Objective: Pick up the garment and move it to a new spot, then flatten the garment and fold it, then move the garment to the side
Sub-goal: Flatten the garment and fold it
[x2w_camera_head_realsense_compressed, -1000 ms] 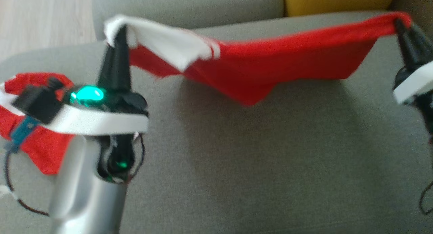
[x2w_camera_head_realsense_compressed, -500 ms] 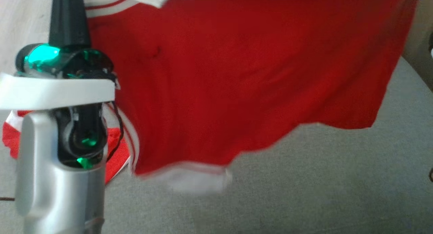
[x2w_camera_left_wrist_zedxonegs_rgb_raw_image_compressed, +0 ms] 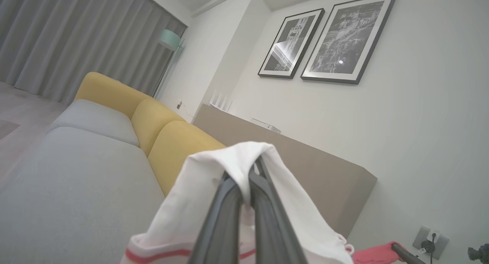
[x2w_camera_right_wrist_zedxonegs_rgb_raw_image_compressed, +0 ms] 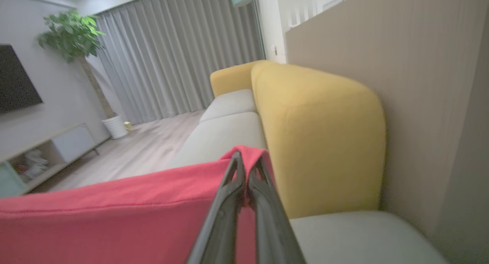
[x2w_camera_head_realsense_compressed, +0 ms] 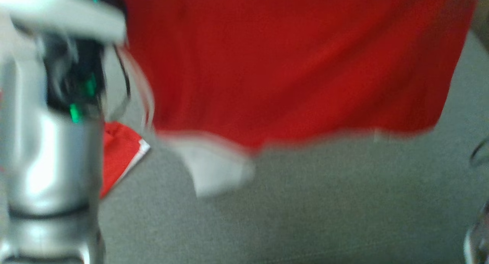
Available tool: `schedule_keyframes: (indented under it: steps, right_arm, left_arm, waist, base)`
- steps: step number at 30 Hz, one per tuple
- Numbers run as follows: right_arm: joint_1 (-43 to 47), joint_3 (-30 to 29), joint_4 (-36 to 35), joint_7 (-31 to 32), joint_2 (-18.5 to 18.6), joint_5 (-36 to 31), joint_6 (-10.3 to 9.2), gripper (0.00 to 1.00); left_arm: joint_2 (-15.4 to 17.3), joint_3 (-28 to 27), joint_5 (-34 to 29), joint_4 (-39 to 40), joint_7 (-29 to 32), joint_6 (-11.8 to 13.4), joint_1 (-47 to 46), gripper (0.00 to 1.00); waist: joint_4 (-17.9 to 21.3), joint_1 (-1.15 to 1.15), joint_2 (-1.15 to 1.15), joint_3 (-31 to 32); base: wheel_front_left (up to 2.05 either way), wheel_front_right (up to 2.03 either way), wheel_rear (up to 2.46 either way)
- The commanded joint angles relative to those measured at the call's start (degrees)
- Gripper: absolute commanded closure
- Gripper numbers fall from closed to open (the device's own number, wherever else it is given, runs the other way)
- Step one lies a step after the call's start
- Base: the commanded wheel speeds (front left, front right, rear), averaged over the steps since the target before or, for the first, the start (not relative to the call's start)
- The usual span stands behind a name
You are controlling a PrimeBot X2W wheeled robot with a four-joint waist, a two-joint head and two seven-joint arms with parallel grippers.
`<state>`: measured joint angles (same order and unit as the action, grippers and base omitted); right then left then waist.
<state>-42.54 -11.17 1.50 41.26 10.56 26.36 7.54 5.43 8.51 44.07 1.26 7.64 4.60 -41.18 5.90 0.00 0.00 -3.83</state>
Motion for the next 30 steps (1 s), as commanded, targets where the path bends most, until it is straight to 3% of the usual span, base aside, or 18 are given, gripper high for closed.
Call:
schedule_keyframes:
  steps: [1,6,10,15,24,30]
  right_arm:
    - [-7.6,2.4,0.0,-2.4,1.8,-2.6,-0.05,1.0]
    - [-21.9,2.9,12.9,-12.5,1.9,-4.8,-0.05,1.0]
    - [-31.8,4.2,20.8,-24.7,3.5,-5.7,-0.05,1.0]
    - [-35.6,6.3,30.1,-36.9,4.8,-4.9,-0.05,1.0]
    - [-29.0,11.7,40.4,-40.3,5.3,5.8,-0.05,1.0]
    - [-21.4,18.8,44.9,-38.5,7.7,10.5,-0.05,1.0]
  left_arm:
    - [1.7,-1.9,0.1,-0.9,0.4,-0.2,-8.2,1.0]
    - [1.3,-1.1,-2.3,-13.1,-3.5,-2.4,-23.7,1.0]
    - [1.4,-0.5,-6.2,-20.9,-11.4,-4.8,-34.2,1.0]
    - [0.9,-0.2,-8.4,-29.3,-19.1,-6.9,-39.8,1.0]
    - [0.8,3.1,-11.0,-36.8,-22.1,-10.4,-35.1,1.0]
    - [2.9,8.0,-13.3,-38.8,-22.5,-11.8,-25.2,1.0]
  waist:
    - [0.0,0.0,0.0,-7.2]
    - [-1.4,0.0,0.0,-14.4]
    - [-2.8,0.0,0.0,-18.0]
    - [-4.0,0.0,0.0,-20.4]
    - [-5.8,0.0,0.0,-22.6]
    - [-6.6,0.0,0.0,-21.1]
  base:
    - [0.0,0.0,0.0]
    - [0.0,0.0,0.0]
    - [0.0,0.0,0.0]
    - [0.0,0.0,0.0]
    - [0.0,0.0,0.0]
    - [0.0,0.0,0.0]
